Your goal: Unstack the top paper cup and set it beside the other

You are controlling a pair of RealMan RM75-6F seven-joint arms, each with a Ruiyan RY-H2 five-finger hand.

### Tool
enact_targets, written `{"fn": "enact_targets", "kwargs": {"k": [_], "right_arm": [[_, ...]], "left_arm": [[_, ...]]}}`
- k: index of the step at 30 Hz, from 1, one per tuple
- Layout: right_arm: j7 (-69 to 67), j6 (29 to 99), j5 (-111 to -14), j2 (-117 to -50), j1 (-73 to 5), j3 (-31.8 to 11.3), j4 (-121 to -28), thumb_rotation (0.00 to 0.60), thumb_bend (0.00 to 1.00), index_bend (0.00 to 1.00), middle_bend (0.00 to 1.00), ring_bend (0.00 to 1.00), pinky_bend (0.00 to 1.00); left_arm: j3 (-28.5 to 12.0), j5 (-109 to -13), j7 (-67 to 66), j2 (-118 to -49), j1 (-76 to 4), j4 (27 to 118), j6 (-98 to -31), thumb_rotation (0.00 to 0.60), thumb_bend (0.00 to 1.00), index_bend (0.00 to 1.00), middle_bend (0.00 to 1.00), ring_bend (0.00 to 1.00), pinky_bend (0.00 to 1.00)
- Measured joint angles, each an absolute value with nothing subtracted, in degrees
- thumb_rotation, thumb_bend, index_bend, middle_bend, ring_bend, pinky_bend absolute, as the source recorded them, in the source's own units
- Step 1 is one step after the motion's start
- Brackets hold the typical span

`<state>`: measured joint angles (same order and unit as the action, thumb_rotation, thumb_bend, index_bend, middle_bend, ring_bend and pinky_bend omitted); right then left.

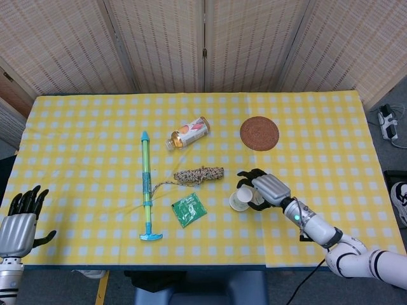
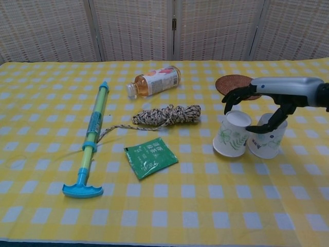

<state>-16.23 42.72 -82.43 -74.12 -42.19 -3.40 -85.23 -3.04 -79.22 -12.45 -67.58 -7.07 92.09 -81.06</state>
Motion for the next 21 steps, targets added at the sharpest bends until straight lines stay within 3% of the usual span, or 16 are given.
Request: {"fn": "enact_targets", "kwargs": {"k": [13,21], "right_arm": [[-16.53,46.33,-83.97,-72.87,-40.90,-2.81,-86.57,0.600,0.43,0.21,0.11,0.13,0.08],[-12.65,58.59,-83.42,-69.94,-34.88,-3.44,-89.02,0.600,0.43,0.21,0.11,0.13,0.08]], "left_arm": [[-3.26,-79.13,-12.94,-67.62,-7.49,92.48,-80.69,0.600,0.22,0.02,0.00,0.00,0.00],[-3.76,-79.66,-12.36,-67.82,-7.47,92.19,-81.93,0.600,0.23,0.02,0.00,0.00,0.00]]}}
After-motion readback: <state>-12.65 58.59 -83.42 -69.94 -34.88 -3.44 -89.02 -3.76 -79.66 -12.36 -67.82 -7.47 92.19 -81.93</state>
